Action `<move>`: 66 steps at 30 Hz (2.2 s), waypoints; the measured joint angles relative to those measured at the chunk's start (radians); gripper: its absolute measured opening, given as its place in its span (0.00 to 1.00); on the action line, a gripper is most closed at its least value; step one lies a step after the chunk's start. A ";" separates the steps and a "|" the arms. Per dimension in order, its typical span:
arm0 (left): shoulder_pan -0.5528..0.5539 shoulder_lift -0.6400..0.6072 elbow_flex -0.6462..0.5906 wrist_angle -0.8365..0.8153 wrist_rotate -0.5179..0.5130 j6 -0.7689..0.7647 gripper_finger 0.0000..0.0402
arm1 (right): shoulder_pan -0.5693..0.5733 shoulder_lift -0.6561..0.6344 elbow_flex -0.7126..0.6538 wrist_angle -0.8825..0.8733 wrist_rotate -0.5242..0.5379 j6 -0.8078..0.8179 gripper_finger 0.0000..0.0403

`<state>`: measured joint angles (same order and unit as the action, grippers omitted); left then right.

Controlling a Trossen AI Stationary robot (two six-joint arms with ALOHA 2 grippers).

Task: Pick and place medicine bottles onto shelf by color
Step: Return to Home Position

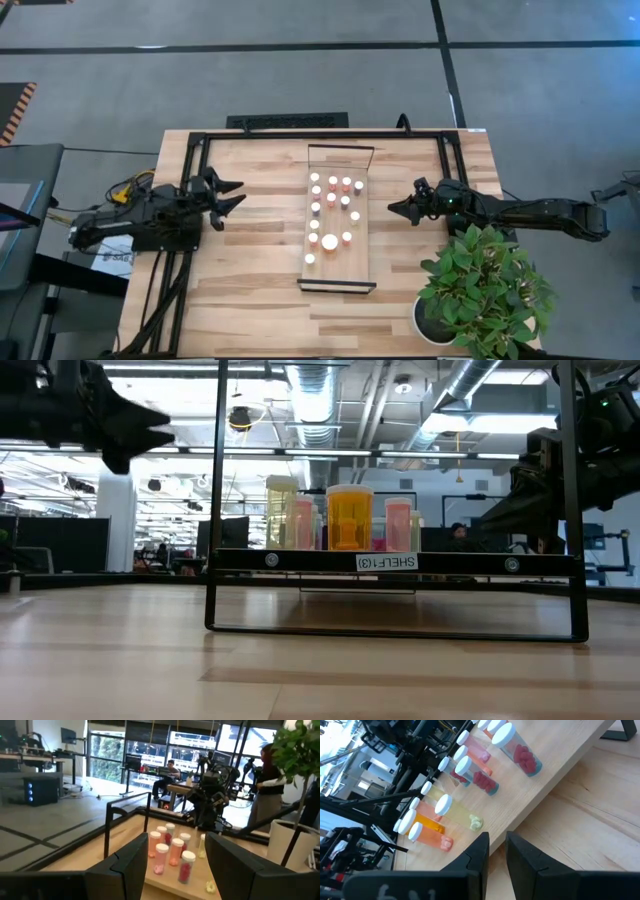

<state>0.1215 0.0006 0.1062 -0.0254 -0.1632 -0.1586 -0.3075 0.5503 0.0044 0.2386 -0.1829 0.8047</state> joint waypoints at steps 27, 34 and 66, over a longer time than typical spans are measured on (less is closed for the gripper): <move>0.105 0.001 -0.095 0.098 -0.216 0.052 0.46 | 0.000 0.000 0.000 0.000 0.000 0.000 0.21; 0.105 0.004 -0.095 0.098 -0.216 0.041 0.46 | 0.000 0.000 0.000 0.000 0.000 0.000 0.21; 0.105 0.004 -0.095 0.099 -0.213 0.041 0.46 | -0.086 -0.528 0.000 0.078 0.009 -0.547 0.21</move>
<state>0.2264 0.0044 0.0109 0.0734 -0.3763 -0.1173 -0.3938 0.0222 0.0047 0.3161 -0.1738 0.2577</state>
